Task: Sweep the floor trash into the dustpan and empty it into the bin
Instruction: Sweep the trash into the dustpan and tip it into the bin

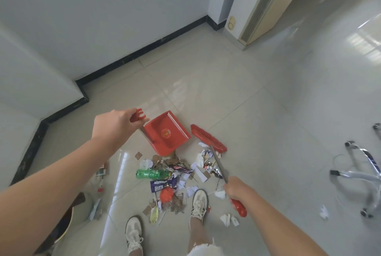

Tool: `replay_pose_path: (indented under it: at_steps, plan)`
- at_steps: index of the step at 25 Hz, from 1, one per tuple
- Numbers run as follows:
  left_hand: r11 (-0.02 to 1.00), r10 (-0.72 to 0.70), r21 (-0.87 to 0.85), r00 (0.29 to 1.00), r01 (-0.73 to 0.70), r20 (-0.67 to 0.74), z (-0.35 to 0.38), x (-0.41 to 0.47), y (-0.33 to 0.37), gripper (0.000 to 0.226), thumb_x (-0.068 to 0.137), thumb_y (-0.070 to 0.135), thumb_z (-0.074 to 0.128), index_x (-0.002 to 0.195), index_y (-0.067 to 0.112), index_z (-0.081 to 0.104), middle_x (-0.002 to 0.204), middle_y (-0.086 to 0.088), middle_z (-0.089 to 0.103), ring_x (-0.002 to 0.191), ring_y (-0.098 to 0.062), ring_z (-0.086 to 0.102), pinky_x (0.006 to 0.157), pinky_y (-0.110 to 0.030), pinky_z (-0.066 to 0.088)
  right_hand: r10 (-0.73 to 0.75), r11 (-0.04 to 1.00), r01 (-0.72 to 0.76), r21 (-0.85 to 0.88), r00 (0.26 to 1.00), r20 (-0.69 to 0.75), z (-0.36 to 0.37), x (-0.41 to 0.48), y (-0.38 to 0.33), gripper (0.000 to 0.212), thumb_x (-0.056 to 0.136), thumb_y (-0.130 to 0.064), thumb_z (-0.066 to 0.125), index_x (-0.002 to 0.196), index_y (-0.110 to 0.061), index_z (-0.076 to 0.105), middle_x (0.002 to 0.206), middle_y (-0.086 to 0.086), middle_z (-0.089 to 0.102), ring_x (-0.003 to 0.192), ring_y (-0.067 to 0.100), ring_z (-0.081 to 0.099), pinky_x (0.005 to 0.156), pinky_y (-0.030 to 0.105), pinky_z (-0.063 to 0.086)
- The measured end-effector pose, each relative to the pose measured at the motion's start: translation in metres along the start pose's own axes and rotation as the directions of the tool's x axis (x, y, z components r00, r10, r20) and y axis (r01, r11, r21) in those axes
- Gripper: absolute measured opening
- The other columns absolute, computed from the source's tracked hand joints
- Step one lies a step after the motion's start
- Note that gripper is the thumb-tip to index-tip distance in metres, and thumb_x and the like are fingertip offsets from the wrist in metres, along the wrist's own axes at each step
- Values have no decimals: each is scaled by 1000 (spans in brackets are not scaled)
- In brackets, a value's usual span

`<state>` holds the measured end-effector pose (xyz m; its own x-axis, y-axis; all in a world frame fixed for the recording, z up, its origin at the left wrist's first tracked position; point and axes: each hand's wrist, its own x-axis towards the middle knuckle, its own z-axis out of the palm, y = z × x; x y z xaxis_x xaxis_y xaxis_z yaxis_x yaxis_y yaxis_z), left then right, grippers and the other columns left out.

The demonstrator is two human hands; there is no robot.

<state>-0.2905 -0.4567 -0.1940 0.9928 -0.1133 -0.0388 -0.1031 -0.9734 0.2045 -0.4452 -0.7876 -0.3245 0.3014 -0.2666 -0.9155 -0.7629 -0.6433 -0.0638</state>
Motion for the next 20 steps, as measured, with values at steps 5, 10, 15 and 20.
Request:
replay_pose_path:
  at_steps: [5,10,15,20]
  plan:
    - [995,81,-53,995,-84,-55,-33,-25,-69,38,85,62,55,79,25,63,62,4,61,59,-22,59,50,-26,42,-9,999,8,41,1000,9,133,-51,-20,26,89,-15,39,103,1,54,55,9,58,38,19,54,44,24,47]
    - [976,215,-18,976,-216,-41,-65,-49,-129,36,88,55,56,79,21,63,61,6,60,57,-18,58,46,-23,34,-24,999,24,27,999,24,202,-101,-41,36,93,-21,41,120,-2,53,80,7,63,59,15,60,55,26,53]
    - [967,253,-24,967,-254,-28,-75,-52,-153,35,87,57,58,80,23,64,64,5,61,60,-20,58,48,-23,34,11,977,18,214,991,-131,186,-133,-32,23,93,-15,40,105,-6,58,58,10,52,35,17,46,43,23,41]
    - [963,264,-58,964,-262,17,-75,-53,-126,41,86,61,56,83,22,66,68,5,63,63,-17,59,49,-24,40,59,888,76,453,959,-277,178,-175,12,21,92,-14,39,101,-14,58,50,10,44,29,17,39,32,18,35]
